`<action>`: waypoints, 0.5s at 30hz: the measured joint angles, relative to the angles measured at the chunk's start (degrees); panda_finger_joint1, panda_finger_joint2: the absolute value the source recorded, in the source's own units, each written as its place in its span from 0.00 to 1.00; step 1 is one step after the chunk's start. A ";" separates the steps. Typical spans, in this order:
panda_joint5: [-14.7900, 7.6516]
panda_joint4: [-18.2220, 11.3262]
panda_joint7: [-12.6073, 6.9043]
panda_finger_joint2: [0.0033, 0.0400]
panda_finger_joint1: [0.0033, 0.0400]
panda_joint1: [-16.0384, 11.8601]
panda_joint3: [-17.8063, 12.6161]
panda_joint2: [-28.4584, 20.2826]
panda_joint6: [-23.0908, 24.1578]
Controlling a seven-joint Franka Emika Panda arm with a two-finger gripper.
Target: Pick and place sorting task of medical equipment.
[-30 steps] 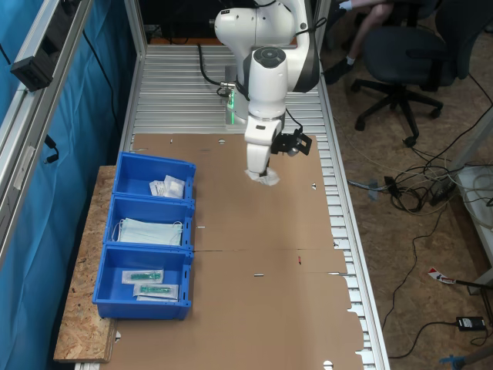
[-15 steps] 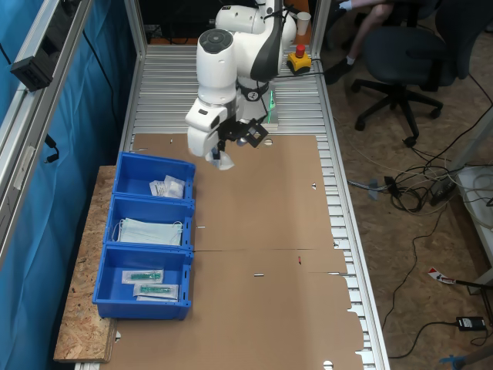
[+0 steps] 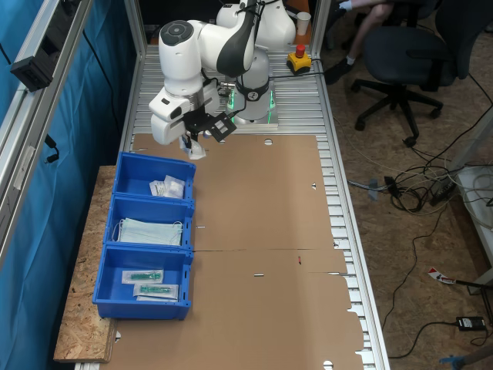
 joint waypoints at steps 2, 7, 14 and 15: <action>0.00 0.26 0.00 0.10 0.10 -0.28 -0.58 0.00 -0.28; 0.00 0.73 0.00 0.10 0.10 -0.76 -2.07 0.00 -0.71; 0.00 1.01 0.00 0.10 0.10 -1.15 -3.84 0.00 -0.92; 0.00 1.03 0.00 0.10 0.10 -1.22 -4.08 0.00 -0.92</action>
